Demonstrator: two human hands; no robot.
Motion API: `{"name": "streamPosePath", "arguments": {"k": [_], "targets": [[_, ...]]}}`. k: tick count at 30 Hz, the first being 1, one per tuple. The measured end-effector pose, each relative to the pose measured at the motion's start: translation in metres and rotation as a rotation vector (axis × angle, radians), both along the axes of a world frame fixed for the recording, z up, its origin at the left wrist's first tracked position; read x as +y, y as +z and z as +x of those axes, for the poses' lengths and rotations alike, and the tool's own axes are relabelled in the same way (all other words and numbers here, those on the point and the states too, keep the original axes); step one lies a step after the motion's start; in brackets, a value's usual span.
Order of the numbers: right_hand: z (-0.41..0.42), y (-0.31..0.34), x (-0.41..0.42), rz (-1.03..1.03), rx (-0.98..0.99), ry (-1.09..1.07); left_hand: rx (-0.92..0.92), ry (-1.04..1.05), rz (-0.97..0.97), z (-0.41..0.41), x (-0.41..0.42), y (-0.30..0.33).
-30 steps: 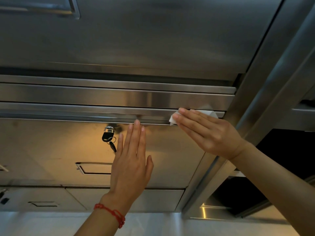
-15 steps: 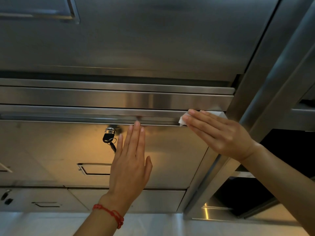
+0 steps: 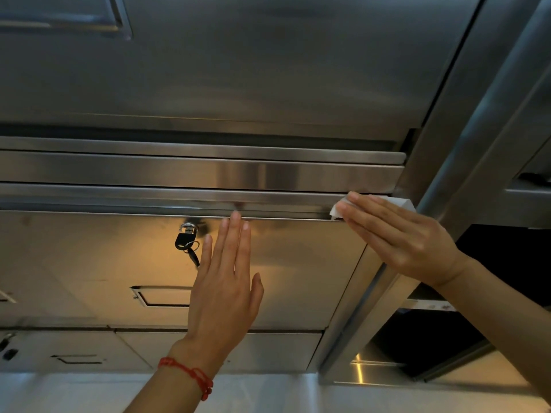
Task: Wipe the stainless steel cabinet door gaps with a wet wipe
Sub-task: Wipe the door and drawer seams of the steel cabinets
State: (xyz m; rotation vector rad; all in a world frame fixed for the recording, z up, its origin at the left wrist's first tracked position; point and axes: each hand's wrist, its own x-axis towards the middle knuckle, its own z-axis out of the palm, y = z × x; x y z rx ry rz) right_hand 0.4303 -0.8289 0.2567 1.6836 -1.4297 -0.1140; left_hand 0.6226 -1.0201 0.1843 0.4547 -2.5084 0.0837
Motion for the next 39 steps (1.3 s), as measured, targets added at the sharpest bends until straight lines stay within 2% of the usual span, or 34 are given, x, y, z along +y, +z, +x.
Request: {"name": "streamPosePath", "arguments": {"k": [17,25,39], "targets": [[-0.002,0.002,-0.002,0.01,-0.007,0.024,0.02,0.028,0.006,-0.004,0.006,-0.001],[-0.009,0.0,0.016,0.023,-0.003,-0.039,0.028,-0.004,0.018,-0.003,0.003,-0.001],[0.01,0.005,-0.02,-0.009,0.014,0.046,0.025,-0.025,0.041,0.0,0.004,0.007]]}}
